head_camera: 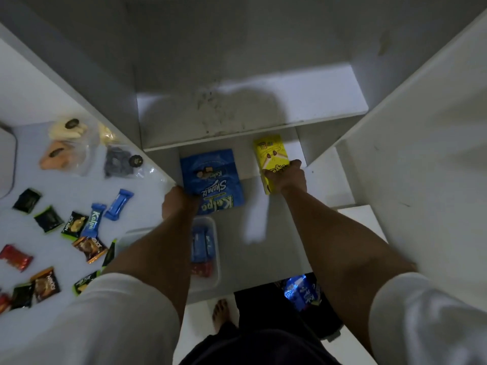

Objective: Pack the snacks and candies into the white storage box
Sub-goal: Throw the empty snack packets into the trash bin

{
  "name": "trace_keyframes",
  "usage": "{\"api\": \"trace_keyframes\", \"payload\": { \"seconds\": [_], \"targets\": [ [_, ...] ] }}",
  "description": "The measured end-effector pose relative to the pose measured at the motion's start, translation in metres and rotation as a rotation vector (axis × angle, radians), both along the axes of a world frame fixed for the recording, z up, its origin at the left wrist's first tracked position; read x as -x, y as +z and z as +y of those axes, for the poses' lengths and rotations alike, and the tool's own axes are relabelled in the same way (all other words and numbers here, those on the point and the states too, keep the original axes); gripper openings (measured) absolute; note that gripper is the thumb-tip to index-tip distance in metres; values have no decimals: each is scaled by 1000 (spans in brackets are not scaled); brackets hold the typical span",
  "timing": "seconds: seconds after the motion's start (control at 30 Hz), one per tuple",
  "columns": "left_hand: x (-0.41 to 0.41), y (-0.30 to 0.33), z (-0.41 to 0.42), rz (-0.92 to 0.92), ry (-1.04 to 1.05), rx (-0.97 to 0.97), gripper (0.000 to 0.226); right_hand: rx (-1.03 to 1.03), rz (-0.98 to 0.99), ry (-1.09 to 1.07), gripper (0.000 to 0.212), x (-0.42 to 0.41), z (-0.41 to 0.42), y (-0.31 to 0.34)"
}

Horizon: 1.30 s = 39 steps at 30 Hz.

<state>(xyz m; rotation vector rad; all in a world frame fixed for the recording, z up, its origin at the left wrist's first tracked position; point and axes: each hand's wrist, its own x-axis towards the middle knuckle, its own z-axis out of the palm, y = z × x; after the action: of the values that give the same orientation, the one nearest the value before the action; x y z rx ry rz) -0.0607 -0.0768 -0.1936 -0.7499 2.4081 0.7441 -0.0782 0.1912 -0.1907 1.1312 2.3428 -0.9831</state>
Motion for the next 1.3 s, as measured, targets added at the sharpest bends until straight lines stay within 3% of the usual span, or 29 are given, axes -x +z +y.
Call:
{"api": "trace_keyframes", "payload": {
  "seconds": [0.1, 0.3, 0.47, 0.57, 0.67, 0.8, 1.03, 1.3],
  "targets": [
    [-1, -7, 3, -24, 40, -30, 53, 24, 20, -30, 89, -2, 1, -3],
    [-2, -11, 4, 0, 100, -63, 35, 199, 112, -150, 70, -14, 11, -17],
    [-21, 31, 28, 267, 93, -192, 11, 463, 226, -353, 23, -44, 5, 5],
    [-39, 56, 45, 359, 109, -355, 8, 503, 295, -383, 20, -73, 3, 23],
    [-62, 78, 62, 392, 138, -509, 26, 499, 347, -391, 19, -111, 7, 42],
    [-109, 97, 76, 364, 7, -611, 22, 524, 406, -402, 14, -174, 12, 79],
    [-188, 114, 110, 305, -94, -681, 21, 512, 429, -538, 24, -300, 40, 96],
    [-262, 96, 166, 156, -256, -710, 17, 391, 365, -676, 14, -416, 82, 72]
  ]
}}
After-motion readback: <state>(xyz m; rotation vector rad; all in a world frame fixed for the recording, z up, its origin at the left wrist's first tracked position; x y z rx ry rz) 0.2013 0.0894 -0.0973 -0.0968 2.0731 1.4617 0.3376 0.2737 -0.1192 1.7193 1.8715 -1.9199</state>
